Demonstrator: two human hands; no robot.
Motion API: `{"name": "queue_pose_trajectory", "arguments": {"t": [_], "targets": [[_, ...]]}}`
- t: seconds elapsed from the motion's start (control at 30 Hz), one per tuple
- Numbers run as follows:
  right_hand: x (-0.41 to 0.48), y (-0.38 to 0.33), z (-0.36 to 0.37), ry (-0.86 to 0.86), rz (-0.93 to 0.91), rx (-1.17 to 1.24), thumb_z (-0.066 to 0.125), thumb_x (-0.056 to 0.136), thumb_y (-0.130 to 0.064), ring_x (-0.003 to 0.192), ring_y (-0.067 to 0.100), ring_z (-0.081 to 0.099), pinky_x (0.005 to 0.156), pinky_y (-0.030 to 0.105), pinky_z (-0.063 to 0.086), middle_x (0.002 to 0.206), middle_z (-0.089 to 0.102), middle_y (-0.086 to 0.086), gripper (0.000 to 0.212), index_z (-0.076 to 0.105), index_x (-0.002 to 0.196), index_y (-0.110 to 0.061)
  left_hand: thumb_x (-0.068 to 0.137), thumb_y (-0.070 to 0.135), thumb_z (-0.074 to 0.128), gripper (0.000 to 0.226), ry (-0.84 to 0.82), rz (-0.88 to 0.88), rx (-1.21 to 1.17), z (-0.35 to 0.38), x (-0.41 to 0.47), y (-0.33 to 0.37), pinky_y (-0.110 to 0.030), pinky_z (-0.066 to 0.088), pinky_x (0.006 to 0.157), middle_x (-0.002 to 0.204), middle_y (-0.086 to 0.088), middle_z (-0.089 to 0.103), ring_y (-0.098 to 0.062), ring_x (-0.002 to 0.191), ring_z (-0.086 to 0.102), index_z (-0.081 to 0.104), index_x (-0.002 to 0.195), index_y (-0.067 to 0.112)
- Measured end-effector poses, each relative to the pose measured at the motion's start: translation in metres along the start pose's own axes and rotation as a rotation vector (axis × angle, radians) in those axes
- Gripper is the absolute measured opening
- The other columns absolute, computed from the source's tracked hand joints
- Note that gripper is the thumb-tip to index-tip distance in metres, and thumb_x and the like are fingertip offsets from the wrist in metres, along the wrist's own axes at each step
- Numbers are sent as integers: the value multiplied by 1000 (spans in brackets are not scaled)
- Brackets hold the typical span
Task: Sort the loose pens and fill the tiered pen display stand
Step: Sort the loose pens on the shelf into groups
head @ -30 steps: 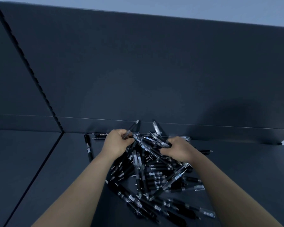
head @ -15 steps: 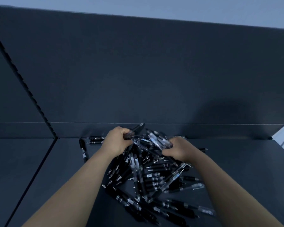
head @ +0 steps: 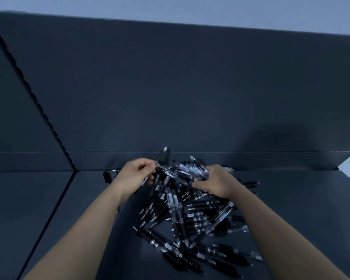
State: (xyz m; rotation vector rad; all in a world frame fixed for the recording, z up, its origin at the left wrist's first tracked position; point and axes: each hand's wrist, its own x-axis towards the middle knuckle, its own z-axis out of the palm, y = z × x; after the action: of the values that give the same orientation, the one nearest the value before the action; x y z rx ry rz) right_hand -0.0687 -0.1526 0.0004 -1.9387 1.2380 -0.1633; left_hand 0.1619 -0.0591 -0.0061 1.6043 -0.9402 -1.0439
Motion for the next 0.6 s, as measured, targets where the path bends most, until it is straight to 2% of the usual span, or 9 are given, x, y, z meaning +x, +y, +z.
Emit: {"name": "queue_pose_trajectory", "arguments": {"t": [0.07, 0.1, 0.17, 0.2, 0.3, 0.37, 0.47, 0.53, 0.6], "targets": [[9, -6, 13, 49, 4, -89, 72, 83, -34, 52, 18, 42, 53, 28, 36, 62, 48, 10, 27, 55, 81, -14, 96, 14, 56, 11, 74, 20, 75, -6, 0, -3, -16, 49, 56, 83, -5, 61, -12, 67, 56, 65, 91, 14], [12, -10, 18, 70, 13, -153, 72, 83, -35, 51, 18, 41, 52, 27, 36, 60, 47, 7, 24, 59, 83, -15, 95, 11, 56, 11, 98, 30, 122, -9, 0, -4, -17, 48, 55, 80, -3, 59, -12, 65, 54, 63, 88, 15], [14, -15, 26, 84, 29, -245, 71, 83, -33, 52, 19, 44, 50, 26, 36, 57, 46, 5, 35, 65, 105, -6, 91, 5, 56, 13, 124, 57, 225, -11, 2, -7, -19, 44, 57, 76, -1, 58, -12, 62, 51, 61, 86, 16], [14, -15, 26, 80, 37, -232, 71, 83, -31, 54, 19, 44, 51, 26, 36, 57, 46, 6, 40, 65, 110, -1, 89, 3, 58, 13, 127, 84, 282, -11, 4, -9, -18, 43, 59, 76, 0, 59, -12, 63, 51, 62, 87, 15], [12, -9, 13, 43, 46, -57, 73, 82, -24, 56, 19, 48, 55, 31, 41, 68, 59, 17, 28, 65, 88, 3, 83, 2, 68, 17, 137, 196, 416, -6, 9, -8, -3, 39, 68, 91, 4, 63, -10, 81, 59, 66, 92, 17], [8, -4, -3, 62, 68, 8, 74, 81, -21, 60, 20, 54, 57, 32, 45, 75, 67, 19, 26, 65, 86, 3, 81, 2, 71, 24, 124, 266, 514, 1, 17, -6, 0, 37, 68, 95, 8, 60, -8, 84, 57, 69, 99, 18], [-1, 2, -23, 135, 106, 57, 74, 80, -21, 56, 19, 55, 55, 26, 44, 66, 61, 10, 30, 66, 86, 7, 81, 1, 69, 18, 76, 343, 683, 13, 28, -3, -7, 37, 62, 82, 10, 57, -11, 75, 55, 71, 95, 13], [-7, 7, -28, 153, 118, 79, 73, 80, -21, 53, 17, 54, 54, 26, 43, 62, 59, 8, 23, 66, 79, 1, 82, 6, 69, 13, 39, 353, 785, 20, 34, -4, -24, 44, 67, 83, 6, 59, -18, 78, 58, 71, 91, 14], [-11, 11, -28, 148, 119, 99, 71, 81, -17, 48, 16, 49, 50, 24, 39, 60, 55, 8, 17, 62, 72, -6, 82, 12, 70, 9, 32, 353, 875, 24, 37, -6, -30, 45, 69, 86, 2, 60, -22, 82, 60, 70, 91, 14]]}}
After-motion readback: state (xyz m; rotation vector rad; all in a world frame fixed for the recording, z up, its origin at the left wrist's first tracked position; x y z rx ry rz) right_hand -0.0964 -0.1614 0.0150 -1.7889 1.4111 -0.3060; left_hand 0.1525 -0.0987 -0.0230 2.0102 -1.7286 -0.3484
